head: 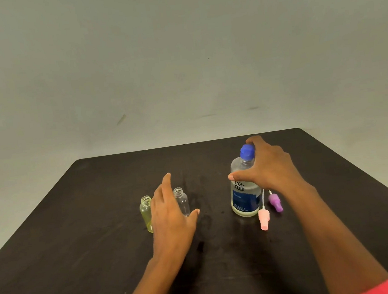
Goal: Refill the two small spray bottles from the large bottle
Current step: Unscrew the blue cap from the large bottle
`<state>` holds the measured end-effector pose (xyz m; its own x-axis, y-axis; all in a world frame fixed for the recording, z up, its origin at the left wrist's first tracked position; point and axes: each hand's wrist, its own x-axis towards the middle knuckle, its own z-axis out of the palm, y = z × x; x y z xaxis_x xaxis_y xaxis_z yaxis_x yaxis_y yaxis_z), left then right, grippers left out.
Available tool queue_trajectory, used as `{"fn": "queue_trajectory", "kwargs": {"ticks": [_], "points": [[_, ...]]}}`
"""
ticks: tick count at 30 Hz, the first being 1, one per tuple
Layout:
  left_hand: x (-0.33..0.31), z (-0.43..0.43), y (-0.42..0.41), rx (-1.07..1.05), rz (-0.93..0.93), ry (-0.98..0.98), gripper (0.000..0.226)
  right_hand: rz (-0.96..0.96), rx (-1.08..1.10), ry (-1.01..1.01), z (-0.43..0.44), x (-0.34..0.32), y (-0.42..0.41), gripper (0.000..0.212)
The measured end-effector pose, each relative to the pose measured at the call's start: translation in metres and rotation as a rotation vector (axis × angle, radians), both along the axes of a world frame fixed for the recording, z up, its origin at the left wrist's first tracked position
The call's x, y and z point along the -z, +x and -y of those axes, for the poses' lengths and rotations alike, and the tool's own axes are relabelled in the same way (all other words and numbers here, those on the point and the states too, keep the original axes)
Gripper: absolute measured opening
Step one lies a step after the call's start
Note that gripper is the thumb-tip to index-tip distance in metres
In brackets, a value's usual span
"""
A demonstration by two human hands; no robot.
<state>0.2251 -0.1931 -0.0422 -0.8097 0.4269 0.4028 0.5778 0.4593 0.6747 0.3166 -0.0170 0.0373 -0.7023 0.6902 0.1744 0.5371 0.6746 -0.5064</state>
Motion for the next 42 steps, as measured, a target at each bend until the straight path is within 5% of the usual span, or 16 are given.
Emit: {"fn": "queue_trajectory", "kwargs": {"ticks": [8,14,20,25,29,34,42], "points": [[-0.006,-0.003,0.006,0.065,-0.104,0.105,0.092,0.005,-0.122,0.046,0.035,-0.005,-0.016,0.078],[-0.005,-0.015,0.024,0.229,0.097,0.193,0.109,-0.018,-0.260,0.020,0.056,0.001,-0.029,0.072],[-0.010,-0.021,0.024,0.174,0.190,0.244,0.091,0.011,-0.346,-0.065,0.050,-0.006,-0.024,0.082],[-0.011,-0.023,0.023,0.124,0.166,0.274,0.056,-0.068,-0.301,0.065,0.048,-0.025,-0.020,0.053],[-0.009,-0.024,0.019,0.107,0.154,0.235,0.055,0.069,-0.319,0.241,0.051,-0.029,-0.027,0.038],[-0.010,-0.023,0.018,0.099,0.141,0.206,0.057,0.159,-0.519,0.183,0.051,-0.037,-0.026,0.018],[-0.013,-0.022,0.019,0.101,0.149,0.178,0.053,0.189,-0.623,0.060,0.050,-0.046,-0.026,0.039]]}}
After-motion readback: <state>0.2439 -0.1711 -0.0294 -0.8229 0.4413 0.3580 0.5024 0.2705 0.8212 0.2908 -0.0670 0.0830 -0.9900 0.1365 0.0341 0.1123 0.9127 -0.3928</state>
